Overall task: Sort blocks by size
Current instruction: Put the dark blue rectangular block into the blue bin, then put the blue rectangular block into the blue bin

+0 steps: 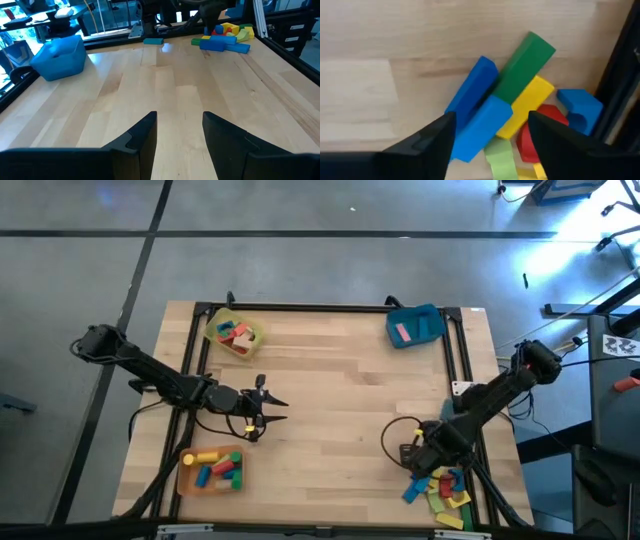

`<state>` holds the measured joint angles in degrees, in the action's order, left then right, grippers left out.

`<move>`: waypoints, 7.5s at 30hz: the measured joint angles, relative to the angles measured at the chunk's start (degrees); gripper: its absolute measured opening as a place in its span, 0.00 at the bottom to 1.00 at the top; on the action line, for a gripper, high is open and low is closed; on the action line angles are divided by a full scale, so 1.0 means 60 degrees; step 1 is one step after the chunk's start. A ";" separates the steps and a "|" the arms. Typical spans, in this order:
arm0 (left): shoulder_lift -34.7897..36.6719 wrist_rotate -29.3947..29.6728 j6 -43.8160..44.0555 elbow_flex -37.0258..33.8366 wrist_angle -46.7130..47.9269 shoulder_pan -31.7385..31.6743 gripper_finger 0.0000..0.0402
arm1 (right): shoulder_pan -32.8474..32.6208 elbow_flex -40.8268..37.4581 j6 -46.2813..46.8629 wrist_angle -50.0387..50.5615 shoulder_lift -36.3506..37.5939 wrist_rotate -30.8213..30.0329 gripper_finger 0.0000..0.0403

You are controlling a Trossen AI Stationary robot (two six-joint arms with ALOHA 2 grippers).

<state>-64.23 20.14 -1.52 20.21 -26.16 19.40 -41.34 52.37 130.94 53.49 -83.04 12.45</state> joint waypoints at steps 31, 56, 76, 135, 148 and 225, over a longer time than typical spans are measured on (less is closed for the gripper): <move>0.0000 -0.0001 0.0011 0.0004 0.0002 0.0000 0.36 | -0.0034 -0.0002 -0.0373 -0.1643 -0.2168 -0.1082 0.63; 0.0000 0.0000 -0.0037 0.0004 0.0002 0.0000 0.36 | -0.0045 -0.0002 -0.1339 -0.1705 -0.2168 -0.1650 0.25; 0.0000 0.0000 -0.0073 0.0004 -0.0042 0.0000 0.36 | 0.0454 0.0065 -0.4053 -0.1633 -0.2161 -0.4081 0.15; 0.0000 -0.0261 0.0004 0.0004 0.0009 0.0000 0.36 | 1.2832 0.1881 -1.6729 -0.1052 -0.2183 -0.7320 0.36; 0.0000 -0.0259 0.0004 0.0004 0.0046 0.0000 0.36 | 1.0285 0.2517 -1.5235 0.1592 -0.1576 -0.7038 0.56; 0.0004 -0.0251 -0.0056 0.0004 -0.0037 0.0000 0.36 | -0.0930 0.2526 0.0866 -0.1323 -0.3811 -0.0343 0.64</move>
<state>-64.20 18.63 -1.86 20.23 -26.39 19.40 -46.92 67.53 136.14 45.55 -105.91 10.39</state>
